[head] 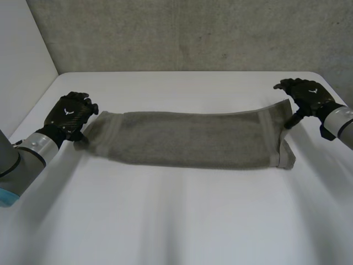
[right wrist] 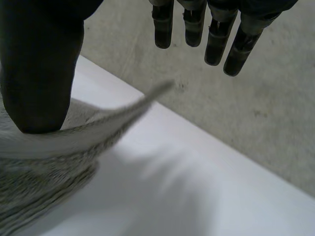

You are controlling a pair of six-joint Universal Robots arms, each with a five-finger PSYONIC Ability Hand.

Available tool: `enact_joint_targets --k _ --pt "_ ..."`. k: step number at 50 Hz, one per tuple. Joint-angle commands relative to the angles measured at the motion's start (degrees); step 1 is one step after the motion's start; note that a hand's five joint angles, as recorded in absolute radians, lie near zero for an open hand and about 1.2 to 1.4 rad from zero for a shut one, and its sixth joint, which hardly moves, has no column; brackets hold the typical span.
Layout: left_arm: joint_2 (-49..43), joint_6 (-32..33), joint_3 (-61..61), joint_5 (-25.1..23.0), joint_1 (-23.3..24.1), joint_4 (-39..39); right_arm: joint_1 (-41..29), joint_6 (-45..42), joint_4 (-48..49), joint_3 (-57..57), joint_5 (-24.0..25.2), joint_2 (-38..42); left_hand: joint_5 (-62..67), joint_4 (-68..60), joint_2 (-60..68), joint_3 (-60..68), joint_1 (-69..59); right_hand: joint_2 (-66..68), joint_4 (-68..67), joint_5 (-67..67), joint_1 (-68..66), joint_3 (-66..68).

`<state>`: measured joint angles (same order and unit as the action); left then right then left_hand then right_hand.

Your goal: Fold the towel.

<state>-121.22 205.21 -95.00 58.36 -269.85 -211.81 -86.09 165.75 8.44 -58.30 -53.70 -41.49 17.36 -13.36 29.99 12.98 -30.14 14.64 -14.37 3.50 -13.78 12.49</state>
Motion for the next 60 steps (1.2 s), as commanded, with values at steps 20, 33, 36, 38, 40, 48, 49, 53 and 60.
enact_joint_targets --k 20,33,36,38,40,48,49,53,60 --pt "6.79 0.54 -5.54 -0.09 -0.33 5.09 -0.39 -3.03 -9.24 -30.09 -1.32 -24.25 -2.51 3.36 -5.14 -2.98 5.29 -4.64 4.37 -3.5 3.78 -2.49" --pt "4.07 4.14 -5.72 -0.01 -0.59 5.44 -4.44 -17.91 -1.85 -37.68 -12.83 -21.36 -1.51 3.36 -4.14 -2.98 4.28 -4.64 4.37 -3.5 3.78 -2.49" --pt "3.19 6.77 -5.72 0.34 -0.33 5.44 -4.7 -17.74 -0.1 -37.77 -13.01 -19.78 -0.83 3.36 -3.46 -2.98 3.61 -2.56 4.37 -1.41 1.7 -2.49" --pt "2.39 8.02 -5.55 0.52 -0.24 5.44 -4.7 -17.74 0.97 -37.77 -13.36 -19.42 -0.5 3.36 -3.12 -2.98 3.27 -0.52 4.37 0.62 -0.34 -2.49" --pt "1.6 9.16 -5.46 0.7 -0.06 5.44 -4.7 -18.0 2.1 -37.77 -13.54 -18.55 0.68 3.36 -1.94 -2.98 2.09 1.98 4.37 3.13 -2.85 -2.49" --pt "-0.51 11.36 -5.11 0.87 0.55 5.8 -4.7 -18.53 5.18 -36.63 -13.45 -16.96 36.0 3.36 33.38 -2.98 -33.23 45.09 4.37 46.23 -45.95 -2.49" --pt "-0.51 11.36 -5.19 0.87 0.81 6.06 -4.7 -18.53 5.18 -36.62 -13.45 -16.96 47.16 3.36 44.54 -2.98 -44.39 45.23 4.37 46.38 -46.09 -2.49" --pt "-0.16 11.27 -5.63 0.87 0.99 7.11 -4.79 -18.71 5.54 -36.45 -12.83 -16.87 52.64 3.36 50.01 -2.98 -49.86 65.35 4.37 66.5 -66.22 -2.49" --pt "3.69 11.09 -7.91 0.7 0.21 10.7 -4.44 -18.53 5.01 -38.2 -12.13 -19.85 52.64 3.36 50.01 -2.98 -49.86 65.36 4.37 66.5 -66.22 -2.49"
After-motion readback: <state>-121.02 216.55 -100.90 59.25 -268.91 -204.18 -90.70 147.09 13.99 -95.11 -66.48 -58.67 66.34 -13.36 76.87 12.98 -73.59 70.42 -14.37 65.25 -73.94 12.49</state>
